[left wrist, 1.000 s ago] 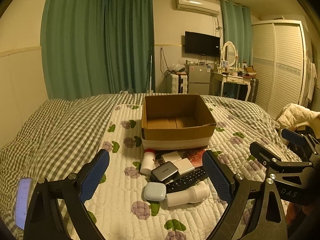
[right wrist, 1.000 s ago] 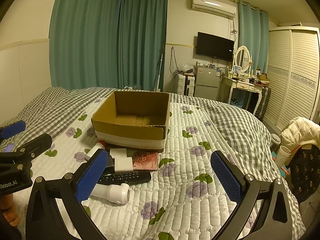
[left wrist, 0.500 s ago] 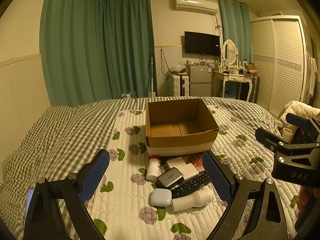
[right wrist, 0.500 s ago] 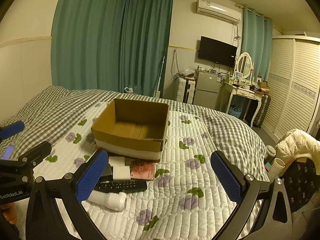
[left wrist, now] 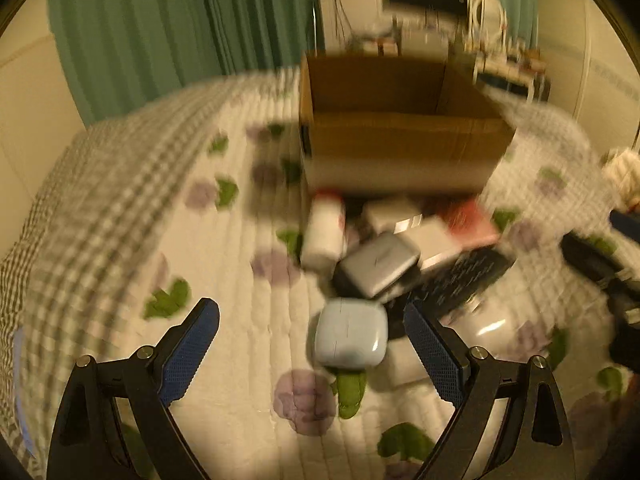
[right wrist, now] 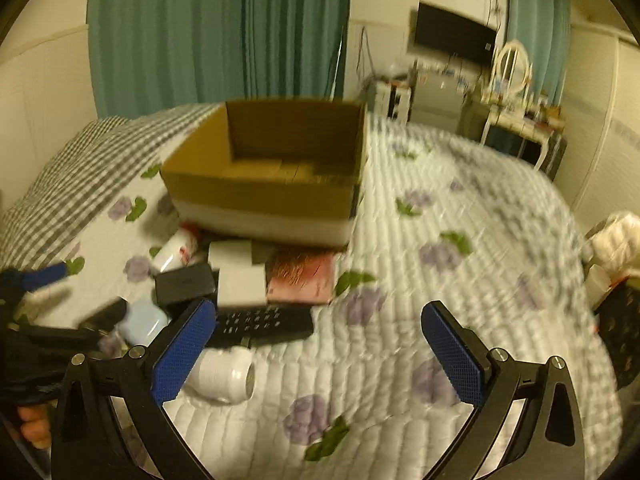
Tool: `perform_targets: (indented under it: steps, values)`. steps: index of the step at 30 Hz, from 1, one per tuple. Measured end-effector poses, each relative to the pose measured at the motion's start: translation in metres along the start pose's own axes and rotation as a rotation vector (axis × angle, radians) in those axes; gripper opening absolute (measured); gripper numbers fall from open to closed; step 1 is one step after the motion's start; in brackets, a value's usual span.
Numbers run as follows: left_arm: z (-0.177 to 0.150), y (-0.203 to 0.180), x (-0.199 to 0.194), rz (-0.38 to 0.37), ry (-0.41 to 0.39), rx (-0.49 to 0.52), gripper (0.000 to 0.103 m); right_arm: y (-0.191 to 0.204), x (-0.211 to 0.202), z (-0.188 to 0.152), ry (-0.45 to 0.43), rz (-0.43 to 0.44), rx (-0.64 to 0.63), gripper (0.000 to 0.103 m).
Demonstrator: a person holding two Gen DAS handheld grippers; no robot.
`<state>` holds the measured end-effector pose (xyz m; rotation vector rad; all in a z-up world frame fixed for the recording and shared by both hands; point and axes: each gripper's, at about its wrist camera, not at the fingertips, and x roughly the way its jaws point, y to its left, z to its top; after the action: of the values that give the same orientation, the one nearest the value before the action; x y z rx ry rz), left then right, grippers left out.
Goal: Organize rigid objects
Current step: 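Grasp the light blue earbud case with the left tool while the right tool grasps the white cylinder, then carry both held items over the cardboard box and open both tools to drop them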
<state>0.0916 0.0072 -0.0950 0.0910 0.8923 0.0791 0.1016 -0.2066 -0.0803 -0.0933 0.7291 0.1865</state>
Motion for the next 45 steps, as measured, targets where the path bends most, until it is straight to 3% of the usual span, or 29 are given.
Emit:
perform_targets:
  steps: [6,8,11,12,13,17,22,26,32,39,41,45]
  values:
    - [-0.013,-0.009,0.04,0.002,0.131,0.015,0.093,-0.004,0.011,-0.001,0.037,0.021,0.026,0.103]
    - [-0.016,-0.012,0.05,-0.011,0.166,0.021,0.087,-0.003,0.014,-0.002,0.046,0.018,0.023,0.103]
    - [-0.017,-0.015,0.048,-0.054,0.158,0.027,0.067,0.002,0.019,-0.003,0.065,0.015,0.005,0.103]
    - [-0.017,-0.016,0.045,-0.064,0.15,0.031,0.053,0.004,0.019,-0.003,0.069,0.015,-0.003,0.103]
    - [-0.018,-0.016,0.042,-0.047,0.138,0.032,0.05,0.005,0.019,-0.004,0.069,0.015,-0.01,0.103]
    - [-0.017,-0.008,0.023,-0.101,0.101,-0.005,0.05,0.007,0.019,-0.006,0.073,0.017,-0.027,0.103]
    - [-0.018,0.0,-0.017,-0.094,0.023,-0.007,0.05,0.016,0.011,-0.011,0.09,0.046,-0.074,0.103]
    - [-0.029,0.013,-0.032,-0.052,0.019,-0.031,0.05,0.044,0.009,-0.016,0.127,0.108,-0.234,0.103]
    - [-0.039,0.017,-0.032,-0.034,0.023,-0.057,0.05,0.091,0.029,-0.039,0.214,0.079,-0.512,0.102]
    - [-0.039,0.027,-0.028,-0.012,0.028,-0.102,0.05,0.096,0.057,-0.048,0.272,0.105,-0.565,0.082]
    - [-0.038,0.029,-0.026,-0.008,0.033,-0.107,0.05,0.096,0.063,-0.048,0.288,0.113,-0.56,0.07]
    - [-0.038,0.029,-0.025,0.001,0.034,-0.105,0.05,0.093,0.062,-0.046,0.26,0.127,-0.532,0.06]
